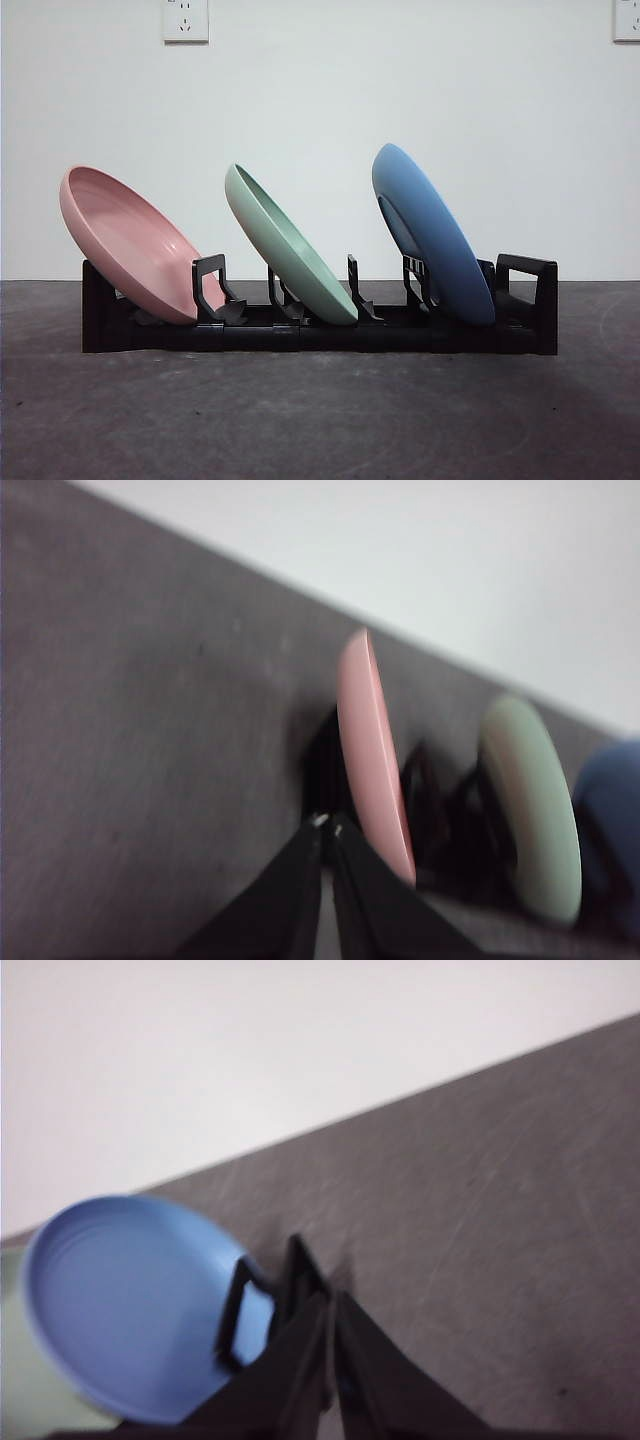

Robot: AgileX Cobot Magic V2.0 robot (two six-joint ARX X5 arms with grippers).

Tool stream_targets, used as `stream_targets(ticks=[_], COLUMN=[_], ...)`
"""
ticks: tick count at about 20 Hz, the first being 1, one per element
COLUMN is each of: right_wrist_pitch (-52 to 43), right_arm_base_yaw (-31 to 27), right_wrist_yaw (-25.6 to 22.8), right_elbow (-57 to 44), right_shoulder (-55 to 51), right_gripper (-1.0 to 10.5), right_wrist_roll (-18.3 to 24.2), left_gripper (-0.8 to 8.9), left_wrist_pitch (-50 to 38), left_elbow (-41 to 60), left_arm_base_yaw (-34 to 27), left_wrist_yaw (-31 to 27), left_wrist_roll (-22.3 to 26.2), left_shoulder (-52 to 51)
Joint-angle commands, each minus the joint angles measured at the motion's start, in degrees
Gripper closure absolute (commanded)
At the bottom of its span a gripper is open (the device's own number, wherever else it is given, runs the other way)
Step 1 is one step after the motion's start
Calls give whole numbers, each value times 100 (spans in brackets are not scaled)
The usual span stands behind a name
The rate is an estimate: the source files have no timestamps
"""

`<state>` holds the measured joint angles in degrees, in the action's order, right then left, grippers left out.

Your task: Place the plate

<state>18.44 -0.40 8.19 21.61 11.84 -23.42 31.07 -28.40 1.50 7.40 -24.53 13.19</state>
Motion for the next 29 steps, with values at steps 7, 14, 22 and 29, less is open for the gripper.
stream_targets(ticks=[7,14,22,29], right_wrist_pitch=[1456,2651,3506,3606], right_arm_base_yaw=[79,442,1268,2072], right_wrist_yaw=[1213,1884,1405,1272], right_elbow=[1912,3254,4103,4940], right_shoulder=[1556,2946,4262,5455], right_gripper=[933,933,641,647], right_wrist_roll=[1034,1716,2341,1700], left_gripper=[795,795,529,531], left_wrist_pitch=[1617,2761,3049,2966], left_elbow=[-1705,-2793,-3471,-3471], left_arm_base_yaw=[9,181,426,426], left_wrist_yaw=[586,1370,1368,1368], left_wrist_roll=[975,1438,1958,1956], left_shoulder=[1458,2736,3440,3440])
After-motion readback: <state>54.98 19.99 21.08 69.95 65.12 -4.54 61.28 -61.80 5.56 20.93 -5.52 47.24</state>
